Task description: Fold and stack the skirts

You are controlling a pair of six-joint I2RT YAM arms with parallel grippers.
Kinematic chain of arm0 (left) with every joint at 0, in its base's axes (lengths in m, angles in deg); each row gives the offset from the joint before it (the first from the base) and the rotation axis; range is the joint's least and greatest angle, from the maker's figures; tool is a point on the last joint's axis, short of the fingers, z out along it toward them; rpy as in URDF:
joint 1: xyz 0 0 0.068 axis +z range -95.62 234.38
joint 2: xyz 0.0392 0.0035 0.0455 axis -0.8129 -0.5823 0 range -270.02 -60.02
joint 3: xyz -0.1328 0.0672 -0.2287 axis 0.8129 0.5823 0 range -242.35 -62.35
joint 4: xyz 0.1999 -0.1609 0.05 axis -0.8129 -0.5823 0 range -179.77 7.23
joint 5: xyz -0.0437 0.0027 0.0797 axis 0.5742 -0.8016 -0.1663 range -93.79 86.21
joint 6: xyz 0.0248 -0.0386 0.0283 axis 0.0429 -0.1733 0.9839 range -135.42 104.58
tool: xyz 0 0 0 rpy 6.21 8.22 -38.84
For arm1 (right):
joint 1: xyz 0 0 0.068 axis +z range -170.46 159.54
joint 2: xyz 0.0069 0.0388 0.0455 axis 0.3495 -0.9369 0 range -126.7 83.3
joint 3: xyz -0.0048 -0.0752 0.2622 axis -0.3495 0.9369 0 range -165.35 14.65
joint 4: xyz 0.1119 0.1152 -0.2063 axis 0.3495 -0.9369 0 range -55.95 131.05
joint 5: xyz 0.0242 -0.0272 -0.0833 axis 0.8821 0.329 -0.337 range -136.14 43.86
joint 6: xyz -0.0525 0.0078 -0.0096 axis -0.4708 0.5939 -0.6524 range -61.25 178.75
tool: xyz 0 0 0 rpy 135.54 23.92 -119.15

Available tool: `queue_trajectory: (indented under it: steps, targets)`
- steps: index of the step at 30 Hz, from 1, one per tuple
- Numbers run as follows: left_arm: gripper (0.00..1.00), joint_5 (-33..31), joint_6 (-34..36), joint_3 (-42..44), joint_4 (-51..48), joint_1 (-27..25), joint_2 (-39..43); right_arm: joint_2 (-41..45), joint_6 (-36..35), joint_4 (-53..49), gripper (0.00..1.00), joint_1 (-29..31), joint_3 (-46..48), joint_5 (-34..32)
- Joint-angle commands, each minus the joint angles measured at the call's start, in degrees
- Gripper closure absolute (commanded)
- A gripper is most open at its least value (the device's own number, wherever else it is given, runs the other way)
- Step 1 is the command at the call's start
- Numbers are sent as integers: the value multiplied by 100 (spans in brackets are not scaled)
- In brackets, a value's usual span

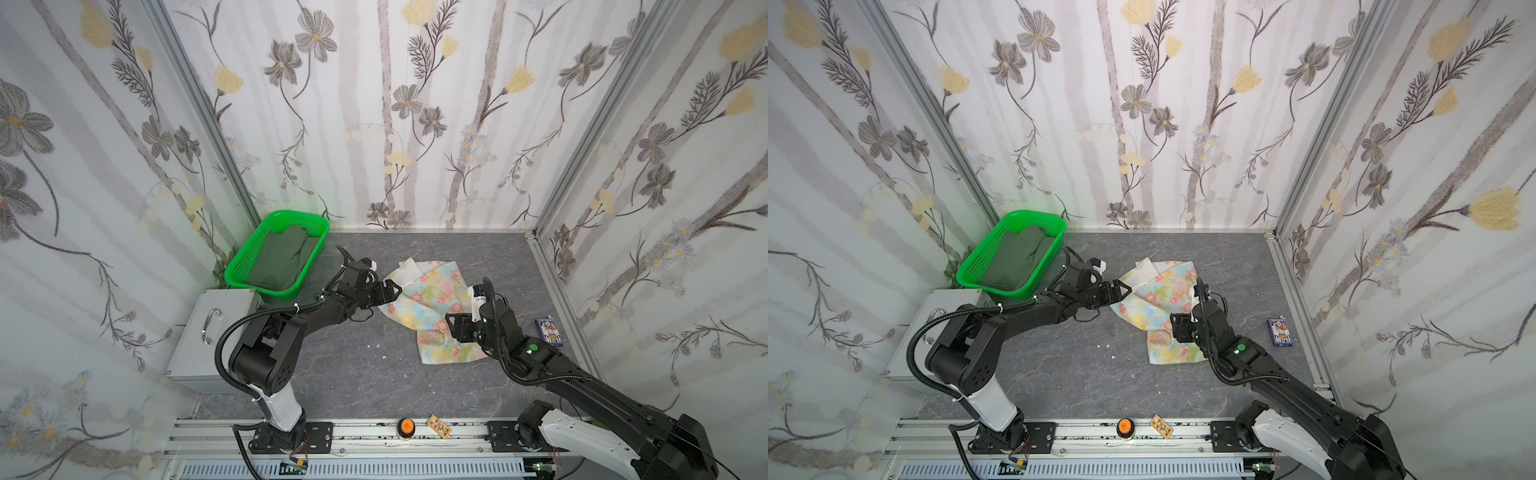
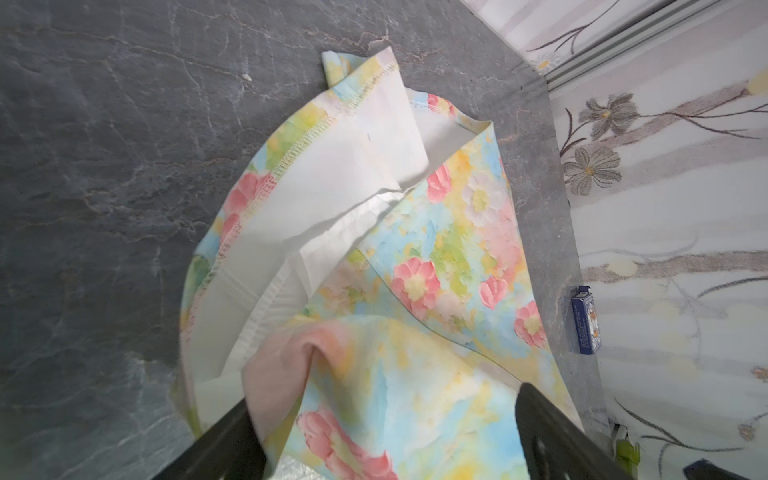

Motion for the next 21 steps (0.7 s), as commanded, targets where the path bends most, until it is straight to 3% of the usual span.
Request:
queue_trajectory:
  steps: [1, 6, 10, 17, 21]
  targets:
    - [8, 16, -135, 186, 48, -4, 269, -135, 346, -230, 52, 523, -97, -282]
    - [8, -156, -155, 349, 25, 11, 527, -821, 586, -356, 62, 1580, -202, -495]
    - [8, -184, -189, 394, 29, 55, 569, -1673, 713, -259, 61, 2013, -458, -395]
    - [8, -182, -187, 497, 29, 186, 773, -2722, 898, -413, 56, 2058, -852, -328]
    - [8, -146, -188, 600, 29, 318, 956, -3159, 941, -835, 53, 2060, -1261, -805]
